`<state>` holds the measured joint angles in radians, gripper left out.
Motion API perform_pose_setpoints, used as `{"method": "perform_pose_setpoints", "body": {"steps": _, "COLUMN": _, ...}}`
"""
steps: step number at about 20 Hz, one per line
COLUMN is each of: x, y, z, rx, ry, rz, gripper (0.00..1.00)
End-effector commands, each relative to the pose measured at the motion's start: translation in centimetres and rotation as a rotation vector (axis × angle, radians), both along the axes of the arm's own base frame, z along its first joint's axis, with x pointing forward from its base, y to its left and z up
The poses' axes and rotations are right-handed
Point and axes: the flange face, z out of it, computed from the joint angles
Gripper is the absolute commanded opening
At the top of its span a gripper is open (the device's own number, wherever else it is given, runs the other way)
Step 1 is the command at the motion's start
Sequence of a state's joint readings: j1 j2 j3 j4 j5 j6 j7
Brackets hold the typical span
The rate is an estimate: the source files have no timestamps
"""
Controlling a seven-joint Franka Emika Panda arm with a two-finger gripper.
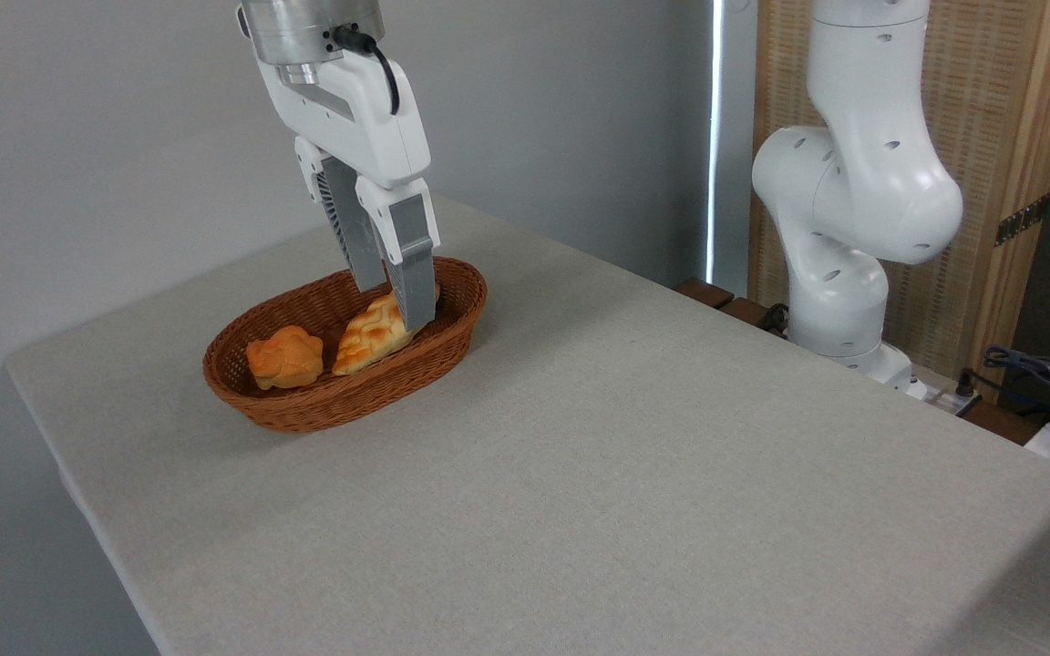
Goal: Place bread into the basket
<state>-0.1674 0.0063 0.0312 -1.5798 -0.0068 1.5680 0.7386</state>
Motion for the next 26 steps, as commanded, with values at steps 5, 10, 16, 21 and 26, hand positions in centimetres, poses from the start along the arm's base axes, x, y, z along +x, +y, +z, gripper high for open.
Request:
{"method": "perform_pose_setpoints", "body": {"steps": 5, "x": -0.2, "y": 0.6, "z": 0.8, "rx": -0.012, "ry": 0.009, "rz": 0.012, "gripper": 1.0}}
{"method": "perform_pose_setpoints", "body": {"steps": 10, "x": -0.2, "y": 1.1, "z": 0.9, "rx": -0.01, "ry": 0.007, "rz": 0.054, "gripper": 1.0}}
{"method": "perform_pose_setpoints", "body": {"steps": 16, "x": -0.2, "y": 1.2, "z": 0.9, "rx": -0.01, "ry": 0.005, "rz": 0.058, "gripper": 1.0}}
{"method": "perform_pose_setpoints", "body": {"steps": 21, "x": 0.0, "y": 2.0, "z": 1.2, "rx": -0.057, "ry": -0.002, "rz": 0.118, "gripper": 1.0}}
{"method": "perform_pose_setpoints", "body": {"steps": 26, "x": 0.2, "y": 2.7, "z": 1.2, "rx": -0.105, "ry": 0.001, "rz": 0.141, "gripper": 1.0}}
